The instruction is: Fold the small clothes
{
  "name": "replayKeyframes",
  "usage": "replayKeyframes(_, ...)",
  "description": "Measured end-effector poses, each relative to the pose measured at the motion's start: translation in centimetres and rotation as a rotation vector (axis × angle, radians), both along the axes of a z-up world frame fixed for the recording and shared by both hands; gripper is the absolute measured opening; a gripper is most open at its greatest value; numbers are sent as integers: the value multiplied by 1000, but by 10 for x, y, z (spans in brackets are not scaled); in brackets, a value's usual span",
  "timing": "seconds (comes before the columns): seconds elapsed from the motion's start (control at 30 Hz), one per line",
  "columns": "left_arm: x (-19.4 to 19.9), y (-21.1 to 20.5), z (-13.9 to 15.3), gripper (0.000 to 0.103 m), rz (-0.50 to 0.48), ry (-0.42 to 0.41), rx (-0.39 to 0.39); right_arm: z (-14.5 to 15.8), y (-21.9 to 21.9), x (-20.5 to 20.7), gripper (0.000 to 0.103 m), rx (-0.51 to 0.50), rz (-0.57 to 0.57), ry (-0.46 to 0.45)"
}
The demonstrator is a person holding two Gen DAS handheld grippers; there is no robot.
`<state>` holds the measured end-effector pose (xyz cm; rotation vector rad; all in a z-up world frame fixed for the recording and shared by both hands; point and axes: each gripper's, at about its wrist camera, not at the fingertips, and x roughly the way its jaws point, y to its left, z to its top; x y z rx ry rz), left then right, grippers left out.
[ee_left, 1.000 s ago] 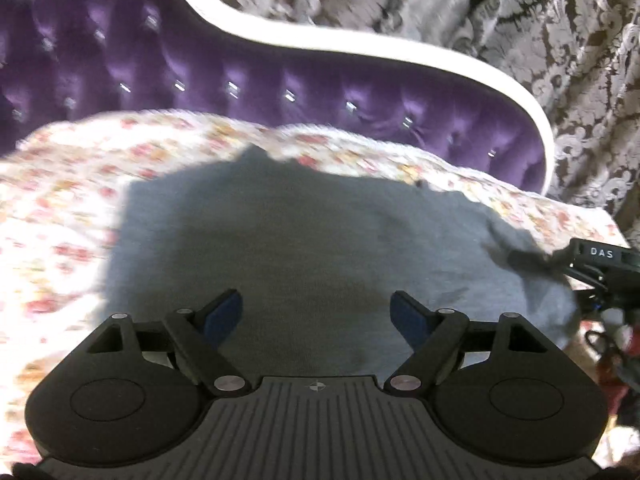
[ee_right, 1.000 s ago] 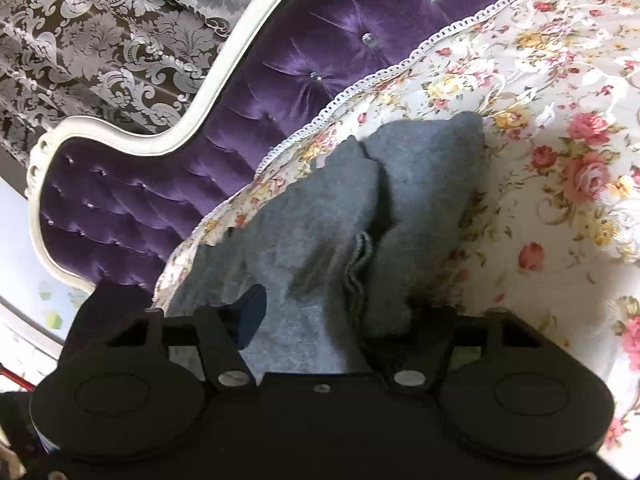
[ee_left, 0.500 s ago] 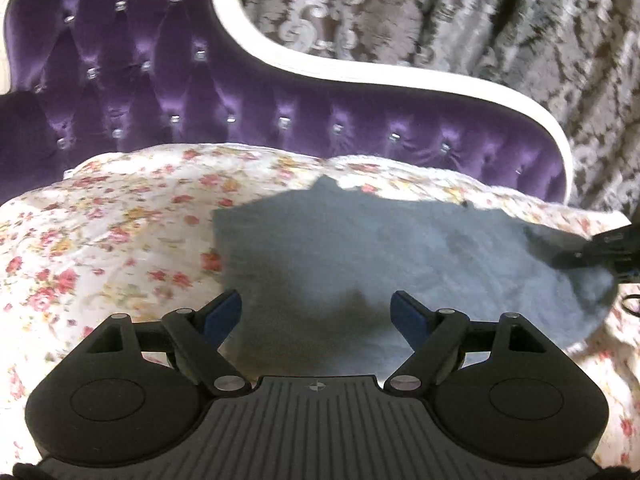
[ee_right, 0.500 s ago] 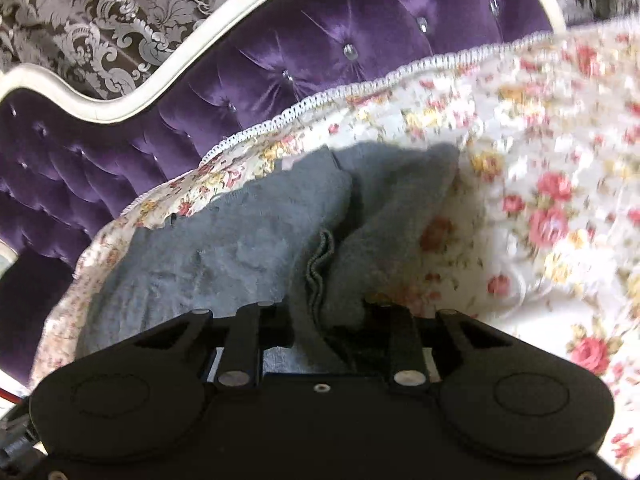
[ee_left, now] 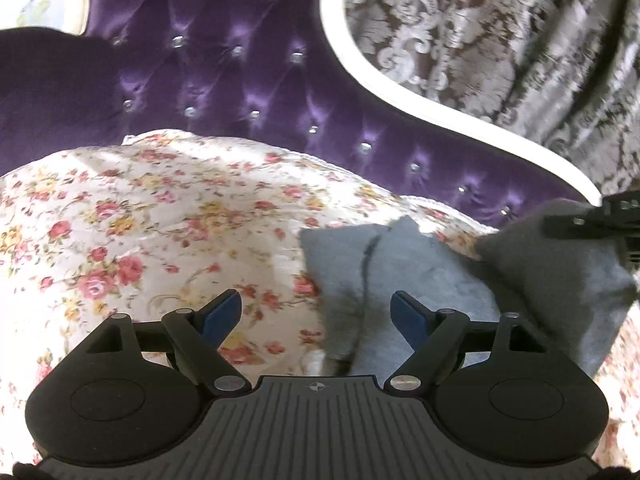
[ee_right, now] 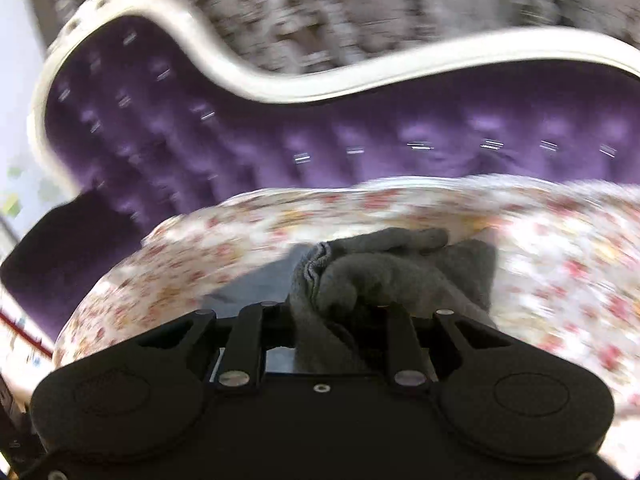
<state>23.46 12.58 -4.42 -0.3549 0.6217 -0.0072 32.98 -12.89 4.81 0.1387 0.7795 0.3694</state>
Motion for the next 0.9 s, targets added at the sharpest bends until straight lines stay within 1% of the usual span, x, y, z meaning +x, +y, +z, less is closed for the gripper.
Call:
replayKeyframes(0.13, -3, 12, -2, 81, 56, 2, -22, -18, 59, 8, 30, -41, 101, -1)
replayKeyframes(0.3, -3, 28, -5, 81, 115, 12, -70, -47, 115, 2, 30, -141, 209, 7)
replayKeyframes(0.37, -3, 32, -6, 81, 125, 13, -79, -59, 129, 0, 34, -193, 244, 8)
replayKeyframes(0.43, -3, 33, -6, 81, 129, 15, -83, -67, 133, -4, 43, -205, 275, 5)
replayKeyframes(0.47, -3, 34, -7, 81, 134, 16, -84, -68, 132, -9, 45, -192, 294, -5)
replayKeyframes(0.53, -3, 34, -7, 81, 139, 15, -85, -67, 128, -15, 55, -148, 335, -19)
replayKeyframes(0.7, -6, 36, -5, 81, 153, -12, -89, -51, 116, -29, 57, -31, 394, -58)
replayKeyframes(0.8, -9, 33, -1, 81, 149, -42, -70, -40, 99, -33, 58, 24, 371, -76)
replayKeyframes(0.9, -13, 25, 6, 81, 133, -96, -32, -32, 73, -32, 58, 57, 304, -94)
